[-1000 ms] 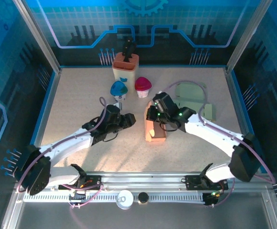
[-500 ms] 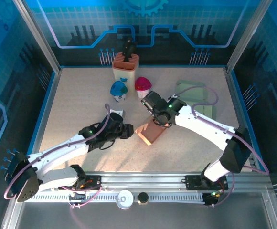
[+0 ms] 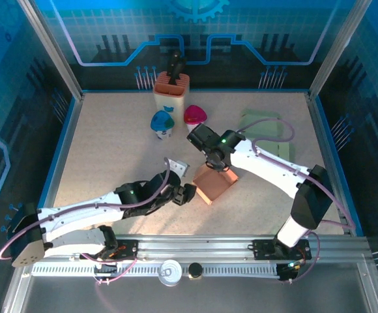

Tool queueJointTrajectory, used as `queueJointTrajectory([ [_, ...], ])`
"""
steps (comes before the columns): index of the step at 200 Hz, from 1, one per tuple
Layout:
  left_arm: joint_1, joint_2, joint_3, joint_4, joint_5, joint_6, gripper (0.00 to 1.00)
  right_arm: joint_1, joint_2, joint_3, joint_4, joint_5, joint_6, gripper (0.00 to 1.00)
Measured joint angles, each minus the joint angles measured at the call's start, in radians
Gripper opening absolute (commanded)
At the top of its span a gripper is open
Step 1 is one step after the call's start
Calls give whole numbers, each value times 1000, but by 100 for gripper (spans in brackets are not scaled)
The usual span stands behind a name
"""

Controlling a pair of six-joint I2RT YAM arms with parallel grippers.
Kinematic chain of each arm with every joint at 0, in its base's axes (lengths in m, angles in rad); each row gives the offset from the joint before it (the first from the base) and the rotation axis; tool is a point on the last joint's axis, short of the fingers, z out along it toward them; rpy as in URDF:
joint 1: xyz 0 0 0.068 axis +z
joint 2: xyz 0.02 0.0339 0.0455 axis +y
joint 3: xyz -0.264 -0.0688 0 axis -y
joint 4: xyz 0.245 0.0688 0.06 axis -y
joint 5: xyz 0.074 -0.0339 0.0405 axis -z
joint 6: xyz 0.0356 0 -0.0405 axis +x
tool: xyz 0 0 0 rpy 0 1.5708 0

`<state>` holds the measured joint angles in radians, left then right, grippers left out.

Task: Fold the paper box

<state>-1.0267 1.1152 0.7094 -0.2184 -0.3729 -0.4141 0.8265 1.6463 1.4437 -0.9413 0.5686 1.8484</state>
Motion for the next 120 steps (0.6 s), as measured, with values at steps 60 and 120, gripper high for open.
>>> queueJointTrajectory([
  [60, -9, 152, 1, 19, -92, 3, 64, 0, 0, -1, 10, 0, 0, 0],
  [120, -9, 227, 62, 53, -155, 21, 50, 0, 0, -1, 11, 0, -1, 0],
])
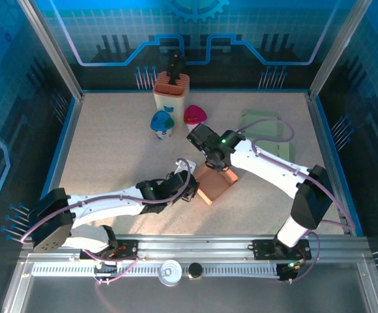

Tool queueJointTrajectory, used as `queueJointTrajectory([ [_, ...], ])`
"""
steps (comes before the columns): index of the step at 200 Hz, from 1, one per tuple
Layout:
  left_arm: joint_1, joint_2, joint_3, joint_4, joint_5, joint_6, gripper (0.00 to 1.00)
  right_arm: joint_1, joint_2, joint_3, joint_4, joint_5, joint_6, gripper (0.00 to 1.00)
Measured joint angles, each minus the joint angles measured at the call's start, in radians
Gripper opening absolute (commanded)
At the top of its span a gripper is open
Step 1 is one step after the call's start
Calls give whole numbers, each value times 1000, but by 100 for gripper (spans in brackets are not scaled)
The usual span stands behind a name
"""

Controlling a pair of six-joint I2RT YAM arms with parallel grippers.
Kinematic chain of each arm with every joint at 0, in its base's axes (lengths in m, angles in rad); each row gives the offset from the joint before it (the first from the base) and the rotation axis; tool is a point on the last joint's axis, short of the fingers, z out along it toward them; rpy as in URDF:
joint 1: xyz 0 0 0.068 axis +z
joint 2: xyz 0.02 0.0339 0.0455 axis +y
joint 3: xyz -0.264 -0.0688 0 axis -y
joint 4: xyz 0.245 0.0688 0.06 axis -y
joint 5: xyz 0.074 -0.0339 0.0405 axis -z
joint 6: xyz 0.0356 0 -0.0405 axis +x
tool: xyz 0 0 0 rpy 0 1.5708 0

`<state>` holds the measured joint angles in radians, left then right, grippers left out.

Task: Fold the paper box

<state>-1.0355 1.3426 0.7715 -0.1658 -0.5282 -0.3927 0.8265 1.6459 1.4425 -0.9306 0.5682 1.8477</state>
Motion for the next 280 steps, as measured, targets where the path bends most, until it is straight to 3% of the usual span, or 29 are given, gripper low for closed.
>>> queueJointTrajectory([
  [17, 0, 11, 11, 16, -3, 10, 44, 0, 0, -1, 2, -1, 0, 0],
  [42, 0, 45, 31, 23, -15, 31, 22, 0, 0, -3, 12, -5, -12, 0],
  [71, 15, 54, 33, 34, -13, 41, 5, 0, -16, -40, 74, -10, -79, 26],
  [97, 79, 21, 5, 60, 45, 76, 2, -3, -101, -134, 184, -13, -262, 50],
  [115, 146, -30, -23, 70, 121, 117, 0, -18, -214, -232, 304, -40, -464, 61],
  [146, 253, -102, -41, 79, 258, 206, 0, -113, -446, -432, 507, -187, -833, 56],
  [170, 319, -117, -41, 86, 351, 252, 0, -183, -510, -535, 573, -301, -1033, 54],
  [215, 362, -71, -41, 86, 441, 304, 0, -232, -351, -680, 640, -476, -1233, 48],
  [280, 391, -26, -23, 85, 470, 344, 0, -461, -245, -694, 776, -738, -1401, 42],
])
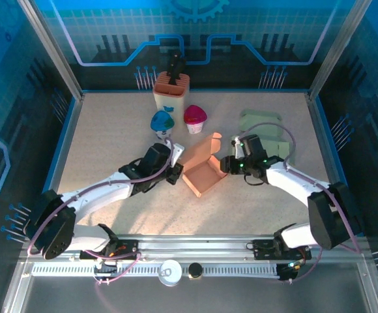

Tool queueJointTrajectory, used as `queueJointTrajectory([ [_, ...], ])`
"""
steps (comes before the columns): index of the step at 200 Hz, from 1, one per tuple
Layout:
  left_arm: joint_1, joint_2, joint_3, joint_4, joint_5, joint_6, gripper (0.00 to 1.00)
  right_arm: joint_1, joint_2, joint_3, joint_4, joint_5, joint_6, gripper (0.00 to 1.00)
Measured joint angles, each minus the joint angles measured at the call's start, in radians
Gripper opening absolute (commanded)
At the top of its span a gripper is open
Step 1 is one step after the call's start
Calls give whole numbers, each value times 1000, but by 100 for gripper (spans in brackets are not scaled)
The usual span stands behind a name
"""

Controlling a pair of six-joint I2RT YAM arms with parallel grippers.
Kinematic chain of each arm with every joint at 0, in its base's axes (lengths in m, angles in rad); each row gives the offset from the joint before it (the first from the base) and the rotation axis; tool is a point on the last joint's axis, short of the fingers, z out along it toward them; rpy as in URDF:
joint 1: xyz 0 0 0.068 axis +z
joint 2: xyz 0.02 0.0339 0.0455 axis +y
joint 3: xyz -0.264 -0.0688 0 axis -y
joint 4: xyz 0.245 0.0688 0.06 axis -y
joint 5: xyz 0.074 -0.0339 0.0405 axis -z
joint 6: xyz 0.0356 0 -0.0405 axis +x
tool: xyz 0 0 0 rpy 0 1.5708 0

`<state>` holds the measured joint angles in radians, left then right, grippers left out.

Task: Fold the paper box

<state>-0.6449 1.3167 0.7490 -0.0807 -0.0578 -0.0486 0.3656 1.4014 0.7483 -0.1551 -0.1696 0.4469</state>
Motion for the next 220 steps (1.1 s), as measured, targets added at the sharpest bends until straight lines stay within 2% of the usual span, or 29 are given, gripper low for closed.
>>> queueJointTrajectory([
  [30, 32, 0, 0, 0, 23, 27, 0, -105, 109, 53, 18, -177, -48, 34],
  [71, 76, 34, 9, 13, 42, 71, 0, -119, 272, 86, 51, -339, -59, 32],
  [121, 80, 63, 15, 46, 48, 104, 0, -149, 311, 61, 162, -498, -6, 31],
  [146, 83, 63, 15, 51, 48, 108, 0, -177, 329, 30, 256, -582, 43, 35],
  [186, 85, 69, 15, 57, 48, 108, 0, -226, 367, 1, 313, -645, 96, 26],
  [220, 85, 72, 15, 61, 48, 108, 0, -224, 397, 1, 332, -662, 107, 26],
])
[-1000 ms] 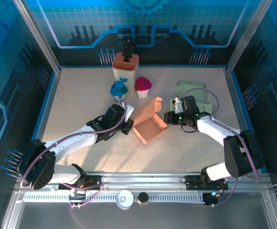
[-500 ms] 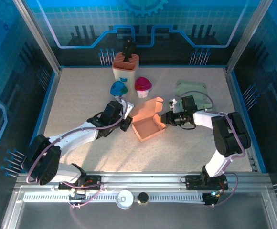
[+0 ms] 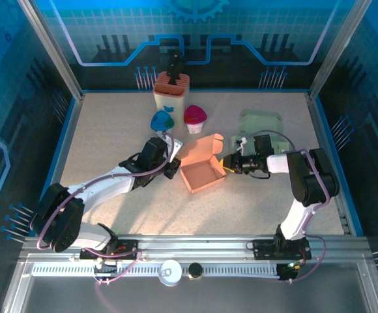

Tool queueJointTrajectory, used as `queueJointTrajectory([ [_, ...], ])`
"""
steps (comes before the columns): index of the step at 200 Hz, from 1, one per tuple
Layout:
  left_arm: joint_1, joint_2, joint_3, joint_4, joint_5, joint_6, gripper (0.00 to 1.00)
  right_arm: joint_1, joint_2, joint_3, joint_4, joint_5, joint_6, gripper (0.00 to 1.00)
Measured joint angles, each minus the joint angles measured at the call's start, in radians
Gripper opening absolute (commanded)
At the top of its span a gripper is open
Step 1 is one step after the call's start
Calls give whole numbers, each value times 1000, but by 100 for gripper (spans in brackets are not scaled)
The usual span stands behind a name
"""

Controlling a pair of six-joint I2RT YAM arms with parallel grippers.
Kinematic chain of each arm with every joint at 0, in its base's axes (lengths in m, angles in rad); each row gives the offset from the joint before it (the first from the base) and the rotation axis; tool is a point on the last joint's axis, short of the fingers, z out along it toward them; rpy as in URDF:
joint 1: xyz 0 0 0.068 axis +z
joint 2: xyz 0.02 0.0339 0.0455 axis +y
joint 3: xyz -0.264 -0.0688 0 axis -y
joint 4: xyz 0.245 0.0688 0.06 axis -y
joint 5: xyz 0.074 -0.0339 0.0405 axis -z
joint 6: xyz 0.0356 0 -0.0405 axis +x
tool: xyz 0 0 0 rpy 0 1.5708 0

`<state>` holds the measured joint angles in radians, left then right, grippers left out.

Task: Fold the paper box

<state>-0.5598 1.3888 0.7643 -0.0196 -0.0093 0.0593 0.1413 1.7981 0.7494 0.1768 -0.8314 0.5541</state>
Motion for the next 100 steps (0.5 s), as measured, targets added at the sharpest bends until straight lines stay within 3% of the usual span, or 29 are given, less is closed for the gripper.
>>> queueJointTrajectory([
  [73, 1, 0, 0, 3, -1, 0, 0, 29, 8, 7, 4, 13, 0, 18],
  [100, 9, 0, 2, 3, -6, 0, 0, 57, 6, 33, -24, 63, -21, 9],
])
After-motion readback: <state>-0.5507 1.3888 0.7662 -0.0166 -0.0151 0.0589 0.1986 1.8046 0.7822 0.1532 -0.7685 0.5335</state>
